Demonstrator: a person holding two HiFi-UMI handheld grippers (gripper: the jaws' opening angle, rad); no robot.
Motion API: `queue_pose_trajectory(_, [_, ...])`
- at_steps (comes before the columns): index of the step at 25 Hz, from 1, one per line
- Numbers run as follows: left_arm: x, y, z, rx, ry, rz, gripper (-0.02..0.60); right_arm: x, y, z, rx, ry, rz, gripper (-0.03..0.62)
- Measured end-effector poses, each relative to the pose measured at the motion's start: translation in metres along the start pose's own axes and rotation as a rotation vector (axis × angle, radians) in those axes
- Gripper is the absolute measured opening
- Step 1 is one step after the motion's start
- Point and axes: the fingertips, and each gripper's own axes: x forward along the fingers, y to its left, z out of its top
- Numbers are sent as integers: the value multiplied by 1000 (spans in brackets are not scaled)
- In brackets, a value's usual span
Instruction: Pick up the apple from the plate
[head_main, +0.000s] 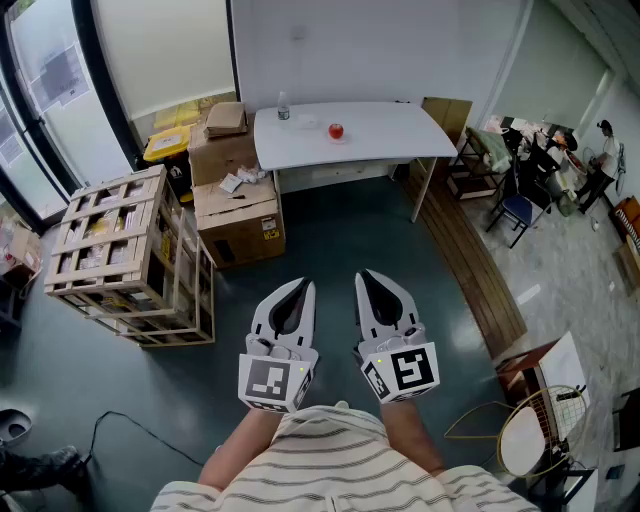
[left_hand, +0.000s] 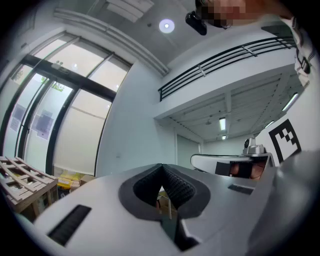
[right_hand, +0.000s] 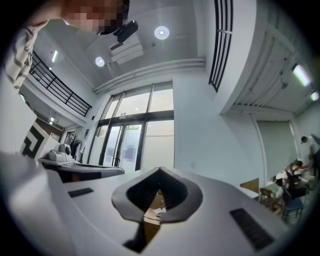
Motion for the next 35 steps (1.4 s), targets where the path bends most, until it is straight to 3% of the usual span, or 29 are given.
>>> queue_pose_trajectory(12, [36, -32, -7, 21, 10, 10, 5, -3, -40, -9, -6, 6, 42, 12])
queue_pose_trajectory(25, [105, -91, -39, 43, 49, 33, 5, -15, -136, -31, 36, 1, 24, 12])
queue_pose_trajectory(35, [175, -63, -77, 19, 92, 37, 5, 47, -183, -70, 78, 38, 27, 11])
